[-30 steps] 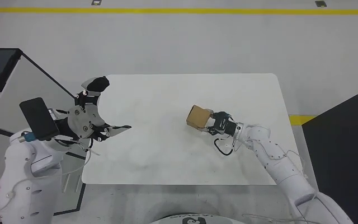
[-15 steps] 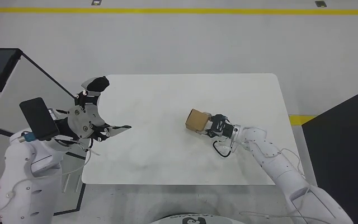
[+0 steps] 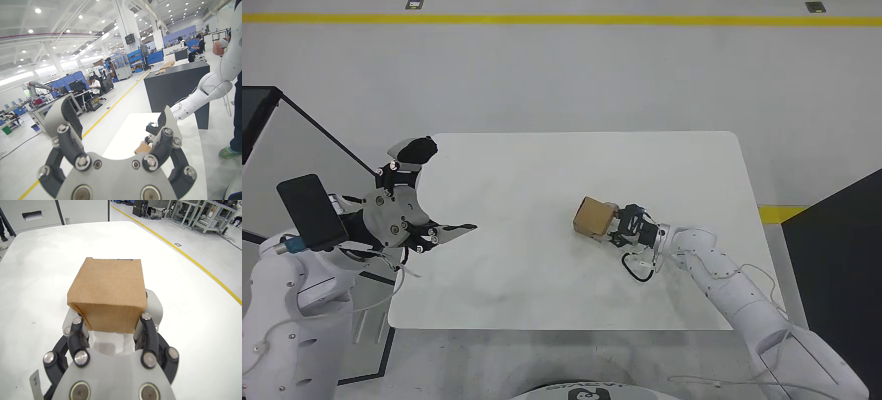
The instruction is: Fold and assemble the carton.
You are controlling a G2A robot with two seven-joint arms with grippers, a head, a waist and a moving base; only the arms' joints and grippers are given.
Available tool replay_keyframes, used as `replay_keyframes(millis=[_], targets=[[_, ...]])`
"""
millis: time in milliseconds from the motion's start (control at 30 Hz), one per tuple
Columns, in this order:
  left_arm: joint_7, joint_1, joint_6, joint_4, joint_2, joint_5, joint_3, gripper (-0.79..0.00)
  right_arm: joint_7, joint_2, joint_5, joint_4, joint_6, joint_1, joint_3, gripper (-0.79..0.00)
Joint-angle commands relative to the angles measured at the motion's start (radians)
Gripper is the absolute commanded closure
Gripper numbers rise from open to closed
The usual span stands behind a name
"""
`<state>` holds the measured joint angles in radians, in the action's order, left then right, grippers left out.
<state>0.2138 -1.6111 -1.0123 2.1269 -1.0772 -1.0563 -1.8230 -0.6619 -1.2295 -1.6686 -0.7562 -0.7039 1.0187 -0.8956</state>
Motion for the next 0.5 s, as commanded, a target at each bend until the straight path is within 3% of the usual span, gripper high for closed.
replay_keyframes(millis=[0,467], targets=[[0.000,0.000,0.000,0.000,0.000,0.000,0.000,-0.785,-0.003,0.001,0.001,0.001,0.000,0.000,0.000,-0.785],[0.000,0.000,0.000,0.000,0.000,0.000,0.000,-0.785,-0.020,0.043,-0.017,-0.117,-0.021,0.050,-0.052,-0.785]])
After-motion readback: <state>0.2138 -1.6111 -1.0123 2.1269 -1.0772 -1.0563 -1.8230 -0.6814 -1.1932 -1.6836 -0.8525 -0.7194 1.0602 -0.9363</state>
